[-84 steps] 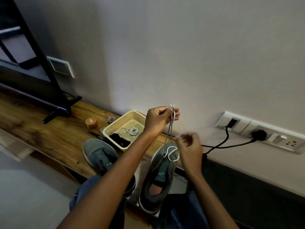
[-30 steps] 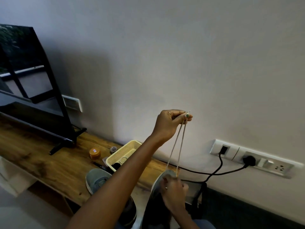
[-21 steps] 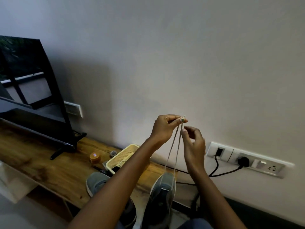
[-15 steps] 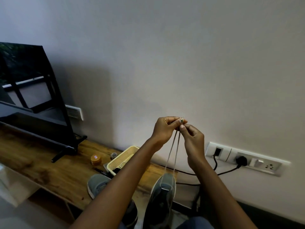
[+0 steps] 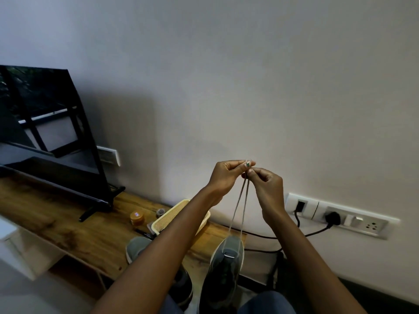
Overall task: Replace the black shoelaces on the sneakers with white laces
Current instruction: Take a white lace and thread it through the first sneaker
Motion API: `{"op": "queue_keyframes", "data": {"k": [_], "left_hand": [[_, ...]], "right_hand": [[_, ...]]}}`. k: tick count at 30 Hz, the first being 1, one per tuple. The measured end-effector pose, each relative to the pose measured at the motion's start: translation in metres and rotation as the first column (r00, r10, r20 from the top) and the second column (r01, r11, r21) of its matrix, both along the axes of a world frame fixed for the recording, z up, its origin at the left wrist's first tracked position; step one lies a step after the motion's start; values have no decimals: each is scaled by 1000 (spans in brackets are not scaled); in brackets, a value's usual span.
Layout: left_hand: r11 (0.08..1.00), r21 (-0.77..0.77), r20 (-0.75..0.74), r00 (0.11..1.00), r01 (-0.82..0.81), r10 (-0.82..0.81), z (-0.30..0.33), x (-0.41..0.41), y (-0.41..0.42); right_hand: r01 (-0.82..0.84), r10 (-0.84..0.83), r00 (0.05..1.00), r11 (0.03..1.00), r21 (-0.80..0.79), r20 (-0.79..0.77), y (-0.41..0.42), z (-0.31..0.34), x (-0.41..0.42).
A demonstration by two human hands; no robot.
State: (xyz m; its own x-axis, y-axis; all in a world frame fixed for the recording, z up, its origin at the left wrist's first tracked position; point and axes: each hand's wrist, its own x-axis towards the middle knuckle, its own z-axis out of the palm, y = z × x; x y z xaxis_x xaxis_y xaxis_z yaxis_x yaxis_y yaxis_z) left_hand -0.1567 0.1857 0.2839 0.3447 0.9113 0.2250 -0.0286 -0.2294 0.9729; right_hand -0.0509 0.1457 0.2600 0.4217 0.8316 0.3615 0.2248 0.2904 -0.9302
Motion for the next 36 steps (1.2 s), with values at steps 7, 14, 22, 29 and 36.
{"op": "queue_keyframes", "data": {"k": [7,14,22,29,36], "left_hand": [[945,-64,171,929,-322,328,-7,-27,11],[757,-84,-107,761,-648,640,-79,-69,43],[870,64,-791,506,-490,343,-191,-60,29],[964,-83,-726,678,-251,115,-235,-26,8],[945,-262,-834,539,-195,-119,-268,-26,18]], "right_hand": [[43,-44,983,999,-12,-176,-2,-18,18],[36,-70,988,971,-235,-136,3,-93,29],[-64,41,998,834,-548,-54,17,-186,23],[-68,129,991,735,-675,41,35,-228,27],[-71,278,946,680,-729,167,41,-234,22]]}}
